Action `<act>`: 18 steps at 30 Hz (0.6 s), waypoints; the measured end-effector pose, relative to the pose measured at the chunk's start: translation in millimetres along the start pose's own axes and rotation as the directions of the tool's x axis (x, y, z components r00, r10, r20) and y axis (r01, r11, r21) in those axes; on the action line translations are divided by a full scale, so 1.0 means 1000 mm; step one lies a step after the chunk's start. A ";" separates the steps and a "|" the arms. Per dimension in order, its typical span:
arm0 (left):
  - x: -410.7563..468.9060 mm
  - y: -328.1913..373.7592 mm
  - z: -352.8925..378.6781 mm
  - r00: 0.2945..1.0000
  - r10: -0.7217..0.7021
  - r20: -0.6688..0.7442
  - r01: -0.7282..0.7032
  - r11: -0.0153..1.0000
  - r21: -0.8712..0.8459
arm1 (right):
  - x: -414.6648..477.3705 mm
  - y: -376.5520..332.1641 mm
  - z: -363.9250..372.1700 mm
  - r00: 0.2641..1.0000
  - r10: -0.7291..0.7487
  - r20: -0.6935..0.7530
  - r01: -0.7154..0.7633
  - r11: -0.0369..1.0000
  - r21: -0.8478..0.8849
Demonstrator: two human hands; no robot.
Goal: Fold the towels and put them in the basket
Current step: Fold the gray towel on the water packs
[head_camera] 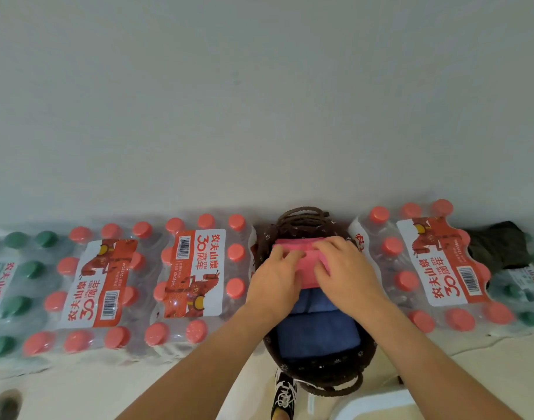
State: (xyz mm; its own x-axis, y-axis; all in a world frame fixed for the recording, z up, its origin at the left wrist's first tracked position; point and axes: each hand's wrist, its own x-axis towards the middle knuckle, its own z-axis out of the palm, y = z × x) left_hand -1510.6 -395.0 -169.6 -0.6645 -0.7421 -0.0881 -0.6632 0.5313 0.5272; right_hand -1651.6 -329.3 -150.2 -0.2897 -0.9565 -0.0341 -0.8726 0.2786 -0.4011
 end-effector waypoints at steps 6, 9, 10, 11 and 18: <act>-0.025 -0.006 -0.068 0.974 -0.004 -0.226 -0.033 0.986 -0.164 | 0.025 -0.070 -0.044 0.990 -0.129 0.048 0.122 0.984 0.131; -0.056 -0.029 -0.115 0.948 -0.073 -0.310 0.010 0.980 -0.199 | 0.035 -0.131 -0.055 0.970 -0.218 0.102 0.196 0.961 0.193; -0.070 -0.041 -0.130 0.934 -0.096 -0.344 0.024 0.978 -0.209 | 0.037 -0.154 -0.058 0.961 -0.247 0.128 0.217 0.953 0.213; -0.085 -0.054 -0.145 0.918 -0.118 -0.378 0.035 0.975 -0.219 | 0.038 -0.180 -0.059 0.948 -0.280 0.149 0.243 0.944 0.223; -0.236 -0.169 -0.251 0.710 -0.372 -0.598 0.182 0.917 -0.354 | 0.021 -0.393 -0.038 0.805 -0.540 0.246 0.490 0.838 0.239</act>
State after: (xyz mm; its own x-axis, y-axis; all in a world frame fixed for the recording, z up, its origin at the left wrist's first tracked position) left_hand -1154.9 -412.0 -25.8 -0.0194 -0.9689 0.2465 -0.6075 0.2073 0.7668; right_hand -1329.4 -455.3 41.8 0.3353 -0.9414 -0.0363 -0.7794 -0.2556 -0.5721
